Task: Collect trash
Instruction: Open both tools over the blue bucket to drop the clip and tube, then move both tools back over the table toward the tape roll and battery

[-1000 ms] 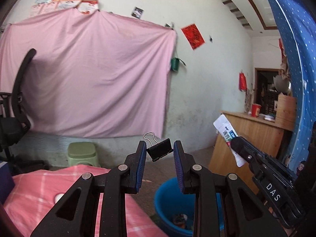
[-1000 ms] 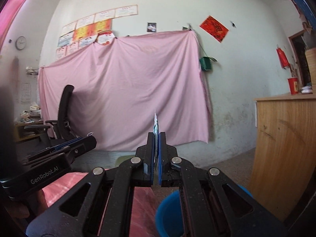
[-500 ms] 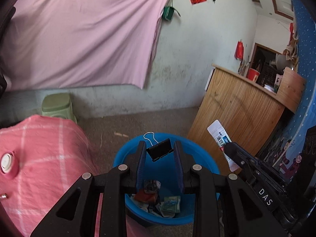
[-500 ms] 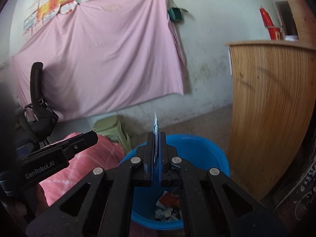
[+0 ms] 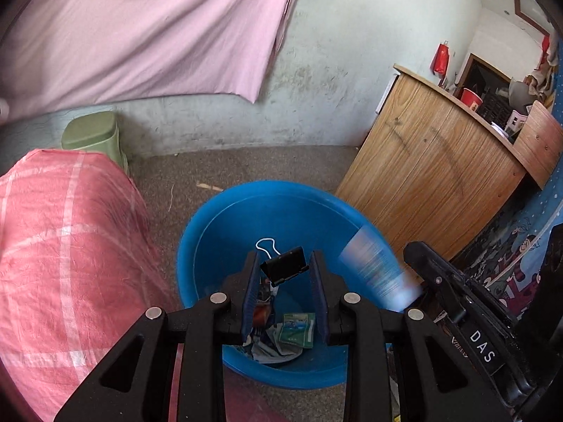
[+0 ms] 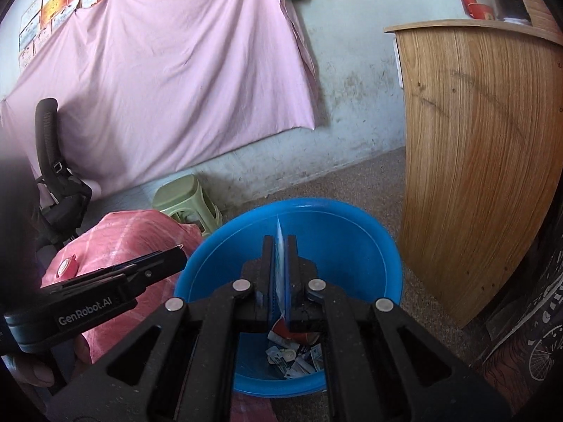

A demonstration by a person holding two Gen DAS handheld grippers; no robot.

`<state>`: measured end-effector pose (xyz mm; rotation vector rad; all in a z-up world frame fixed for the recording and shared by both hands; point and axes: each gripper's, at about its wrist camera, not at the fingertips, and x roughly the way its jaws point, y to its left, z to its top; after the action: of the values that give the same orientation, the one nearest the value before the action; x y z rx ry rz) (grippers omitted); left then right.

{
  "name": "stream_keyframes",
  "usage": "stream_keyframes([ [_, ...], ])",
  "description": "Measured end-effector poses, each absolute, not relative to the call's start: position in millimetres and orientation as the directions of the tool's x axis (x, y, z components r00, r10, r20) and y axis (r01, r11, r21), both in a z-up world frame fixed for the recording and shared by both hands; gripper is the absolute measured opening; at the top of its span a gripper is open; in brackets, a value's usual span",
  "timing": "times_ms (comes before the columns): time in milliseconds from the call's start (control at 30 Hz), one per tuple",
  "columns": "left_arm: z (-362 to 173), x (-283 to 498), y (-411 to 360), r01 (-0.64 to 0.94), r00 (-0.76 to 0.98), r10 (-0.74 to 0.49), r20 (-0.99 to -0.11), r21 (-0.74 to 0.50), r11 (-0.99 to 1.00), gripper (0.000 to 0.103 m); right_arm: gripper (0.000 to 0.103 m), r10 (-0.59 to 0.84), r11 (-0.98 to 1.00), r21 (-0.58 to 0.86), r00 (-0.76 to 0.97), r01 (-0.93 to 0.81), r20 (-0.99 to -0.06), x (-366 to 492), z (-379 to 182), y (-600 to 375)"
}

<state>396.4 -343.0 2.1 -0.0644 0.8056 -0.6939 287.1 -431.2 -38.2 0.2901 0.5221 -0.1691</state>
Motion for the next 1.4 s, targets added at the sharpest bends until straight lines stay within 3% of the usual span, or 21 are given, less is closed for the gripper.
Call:
stream_keyframes([
  [300, -1, 398, -339, 0.534, 0.485, -0.587, -0.648, -0.311, 0.786, 0.025, 0.031, -0.087, 0.951, 0.211, 0.849, 0.227, -0.522, 289, -39, -426],
  [767, 8, 393, -330, 0.516, 0.535, -0.559, -0.633, -0.279, 0.810, 0.038, 0.034, -0.105, 0.944, 0.218, 0.854, 0.247, -0.510, 287, -35, -433],
  [867, 13, 391, -322, 0.503, 0.564, -0.545, -0.621, -0.265, 0.823, 0.043, 0.043, -0.111, 0.942, 0.223, 0.859, 0.252, -0.500, 286, -32, -435],
  [1067, 27, 384, -294, 0.456, 0.648, -0.507, -0.569, -0.243, 0.856, 0.061, 0.079, -0.134, 0.941, 0.218, 0.877, 0.258, -0.461, 281, -22, -430],
  [1133, 31, 380, -285, 0.438, 0.679, -0.490, -0.546, -0.235, 0.868, 0.080, 0.091, -0.141, 0.942, 0.217, 0.885, 0.258, -0.444, 280, -18, -427],
  [1267, 40, 368, -259, 0.386, 0.770, -0.435, -0.467, -0.202, 0.900, 0.098, 0.103, -0.160, 0.944, 0.206, 0.904, 0.258, -0.397, 277, -10, -418],
  [1400, 49, 357, -230, 0.337, 0.832, -0.390, -0.395, -0.200, 0.920, 0.101, 0.103, -0.154, 0.953, 0.198, 0.929, 0.229, -0.337, 273, 1, -405],
])
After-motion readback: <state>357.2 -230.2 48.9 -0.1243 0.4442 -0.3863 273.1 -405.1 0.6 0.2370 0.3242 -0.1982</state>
